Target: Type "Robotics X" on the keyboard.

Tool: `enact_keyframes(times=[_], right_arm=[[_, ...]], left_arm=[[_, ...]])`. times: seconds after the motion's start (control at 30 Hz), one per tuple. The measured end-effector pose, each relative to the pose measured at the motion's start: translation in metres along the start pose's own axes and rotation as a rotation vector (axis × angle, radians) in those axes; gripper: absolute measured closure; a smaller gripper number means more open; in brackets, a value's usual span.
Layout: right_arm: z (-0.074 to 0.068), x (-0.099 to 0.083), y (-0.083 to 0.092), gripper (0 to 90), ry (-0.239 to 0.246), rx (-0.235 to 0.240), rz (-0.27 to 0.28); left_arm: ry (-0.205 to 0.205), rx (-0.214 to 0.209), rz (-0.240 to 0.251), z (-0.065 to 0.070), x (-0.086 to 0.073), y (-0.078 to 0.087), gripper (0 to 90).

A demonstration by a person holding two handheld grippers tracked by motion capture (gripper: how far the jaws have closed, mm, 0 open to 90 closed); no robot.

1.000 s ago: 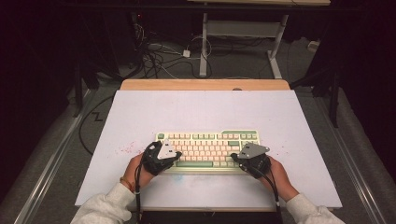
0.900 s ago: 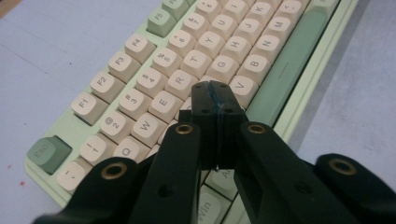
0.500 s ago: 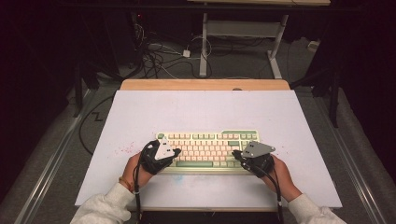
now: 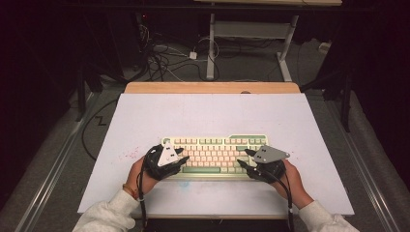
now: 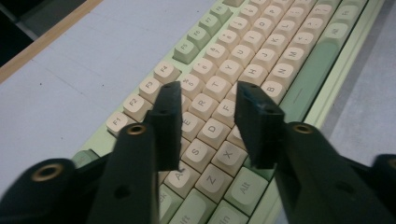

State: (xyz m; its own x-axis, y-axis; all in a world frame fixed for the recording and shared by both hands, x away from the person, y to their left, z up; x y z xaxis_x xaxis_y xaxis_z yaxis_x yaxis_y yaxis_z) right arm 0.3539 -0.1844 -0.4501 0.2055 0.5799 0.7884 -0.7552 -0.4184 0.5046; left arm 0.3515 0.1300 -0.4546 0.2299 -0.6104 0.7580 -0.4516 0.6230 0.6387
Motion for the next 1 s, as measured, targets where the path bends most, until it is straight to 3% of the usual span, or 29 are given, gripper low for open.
enact_keyframes(times=[0.2,0.3,0.67,1.0], right_arm=[[-0.0004,0.0005,0.0001,35.9,-0.016,-0.014,0.015],[-0.001,0.0006,0.0003,32.9,-0.017,-0.021,0.021],[-0.0004,0.0003,-0.0019,16.4,-0.037,-0.047,0.011],[0.0002,0.0009,-0.001,16.2,-0.03,-0.072,0.013]], left_arm=[[-0.016,0.025,0.008,0.0016,0.0015,-0.0006,40.7],[-0.026,0.079,0.013,0.003,0.0013,-0.0011,24.6],[-0.029,0.067,0.04,0.0055,0.0026,0.0004,19.0],[-0.05,0.07,0.054,0.0084,0.0047,0.0021,16.2]])
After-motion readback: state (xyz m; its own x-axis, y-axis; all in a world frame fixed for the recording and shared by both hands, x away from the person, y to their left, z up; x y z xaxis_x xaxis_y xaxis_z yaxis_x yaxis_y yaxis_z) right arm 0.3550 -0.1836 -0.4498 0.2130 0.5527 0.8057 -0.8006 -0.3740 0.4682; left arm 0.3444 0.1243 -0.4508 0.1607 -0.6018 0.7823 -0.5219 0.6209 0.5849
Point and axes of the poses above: each handheld gripper's, and its own axes: y roughly backward along the jaws, x roughly out of its top, z roughly to its right, the point moved 2 cm from there along -y, roughly forward along the jaws, and after that the axes turned 10 degrees about -x, right-handed, at the moved point
